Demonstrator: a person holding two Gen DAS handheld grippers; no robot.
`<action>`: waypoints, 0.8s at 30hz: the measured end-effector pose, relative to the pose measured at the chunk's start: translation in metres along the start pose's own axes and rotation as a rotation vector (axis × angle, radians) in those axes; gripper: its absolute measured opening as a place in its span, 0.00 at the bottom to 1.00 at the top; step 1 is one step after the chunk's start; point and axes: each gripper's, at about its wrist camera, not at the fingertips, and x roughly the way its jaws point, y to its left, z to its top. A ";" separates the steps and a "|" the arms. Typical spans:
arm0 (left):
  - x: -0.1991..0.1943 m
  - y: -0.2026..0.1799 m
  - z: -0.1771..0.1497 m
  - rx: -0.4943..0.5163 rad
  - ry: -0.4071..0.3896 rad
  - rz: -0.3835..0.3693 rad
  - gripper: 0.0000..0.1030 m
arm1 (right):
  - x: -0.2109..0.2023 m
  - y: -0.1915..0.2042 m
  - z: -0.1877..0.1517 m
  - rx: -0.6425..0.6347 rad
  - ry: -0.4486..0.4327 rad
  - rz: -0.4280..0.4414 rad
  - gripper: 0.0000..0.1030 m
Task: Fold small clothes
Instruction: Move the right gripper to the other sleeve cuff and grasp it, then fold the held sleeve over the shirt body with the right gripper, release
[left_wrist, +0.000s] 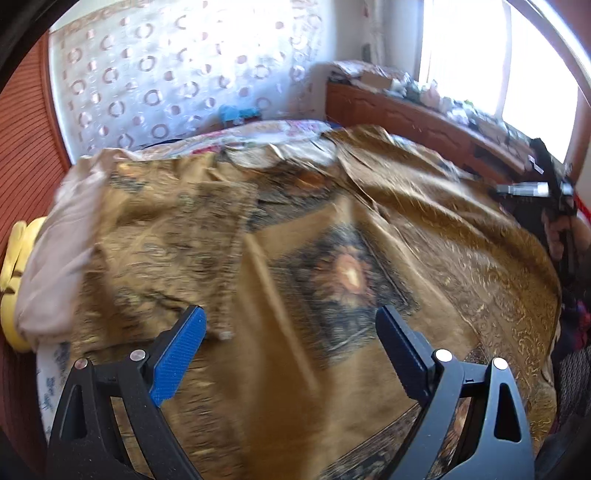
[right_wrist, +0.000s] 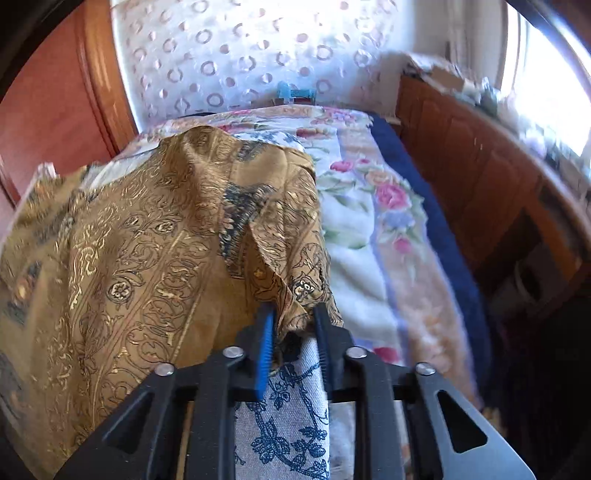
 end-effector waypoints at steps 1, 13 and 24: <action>0.005 -0.004 0.000 0.009 0.012 -0.004 0.91 | -0.002 0.004 0.002 -0.013 -0.010 -0.008 0.11; 0.022 -0.023 -0.008 0.054 0.093 -0.012 0.92 | -0.058 0.089 -0.010 -0.262 -0.233 0.027 0.09; 0.023 -0.024 -0.007 0.055 0.098 -0.016 0.95 | -0.025 0.094 -0.049 -0.252 -0.061 0.151 0.29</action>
